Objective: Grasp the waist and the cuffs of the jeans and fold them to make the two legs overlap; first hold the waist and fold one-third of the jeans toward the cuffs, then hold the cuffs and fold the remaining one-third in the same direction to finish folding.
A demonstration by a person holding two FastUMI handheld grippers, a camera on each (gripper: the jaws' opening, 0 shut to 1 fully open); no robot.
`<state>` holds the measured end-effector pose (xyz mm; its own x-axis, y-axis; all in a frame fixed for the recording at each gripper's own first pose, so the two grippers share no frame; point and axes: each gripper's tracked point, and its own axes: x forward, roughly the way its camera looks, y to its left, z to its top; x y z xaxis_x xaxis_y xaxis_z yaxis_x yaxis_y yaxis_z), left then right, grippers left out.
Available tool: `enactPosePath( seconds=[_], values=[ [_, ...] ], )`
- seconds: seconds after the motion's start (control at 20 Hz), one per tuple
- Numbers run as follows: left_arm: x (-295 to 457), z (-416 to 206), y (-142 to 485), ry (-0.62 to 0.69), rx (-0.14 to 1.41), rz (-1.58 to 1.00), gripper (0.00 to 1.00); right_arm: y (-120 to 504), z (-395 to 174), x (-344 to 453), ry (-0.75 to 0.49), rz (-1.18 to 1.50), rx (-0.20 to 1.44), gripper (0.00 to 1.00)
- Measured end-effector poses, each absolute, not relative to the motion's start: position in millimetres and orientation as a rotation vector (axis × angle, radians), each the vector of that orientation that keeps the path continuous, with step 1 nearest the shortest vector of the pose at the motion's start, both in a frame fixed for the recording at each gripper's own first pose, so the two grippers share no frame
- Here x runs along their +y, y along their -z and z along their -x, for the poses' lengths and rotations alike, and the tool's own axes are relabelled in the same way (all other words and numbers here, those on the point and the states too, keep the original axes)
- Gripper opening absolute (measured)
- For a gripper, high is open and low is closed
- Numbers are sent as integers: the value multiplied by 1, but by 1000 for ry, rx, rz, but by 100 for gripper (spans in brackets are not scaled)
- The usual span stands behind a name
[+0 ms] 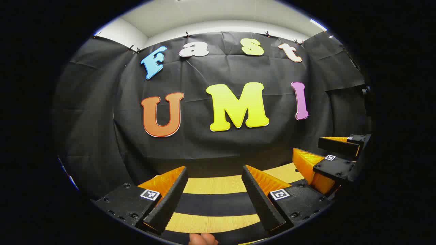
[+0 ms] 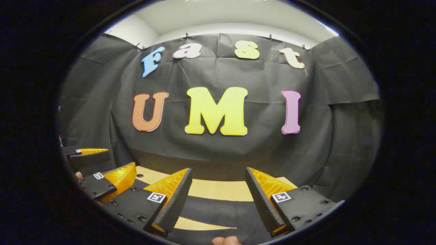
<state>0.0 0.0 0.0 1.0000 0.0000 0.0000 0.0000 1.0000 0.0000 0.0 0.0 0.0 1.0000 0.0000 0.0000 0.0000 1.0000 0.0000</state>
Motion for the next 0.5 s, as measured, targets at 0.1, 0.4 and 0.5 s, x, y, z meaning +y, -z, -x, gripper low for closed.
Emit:
enactPosePath(
  seconds=[0.1, 0.4, 0.5],
  values=[
    [0, 1, 0, 0, 3, -7, 100, 1, 1, -2, 7, -4, 1, 95],
    [-1, 6, 7, 10, 21, -18, 100, 0, 5, 0, 7, 7, 0, 95],
    [1, 11, 7, 4, 16, -18, 100, 0, 6, 5, -9, 3, -5, 95]
  ],
)
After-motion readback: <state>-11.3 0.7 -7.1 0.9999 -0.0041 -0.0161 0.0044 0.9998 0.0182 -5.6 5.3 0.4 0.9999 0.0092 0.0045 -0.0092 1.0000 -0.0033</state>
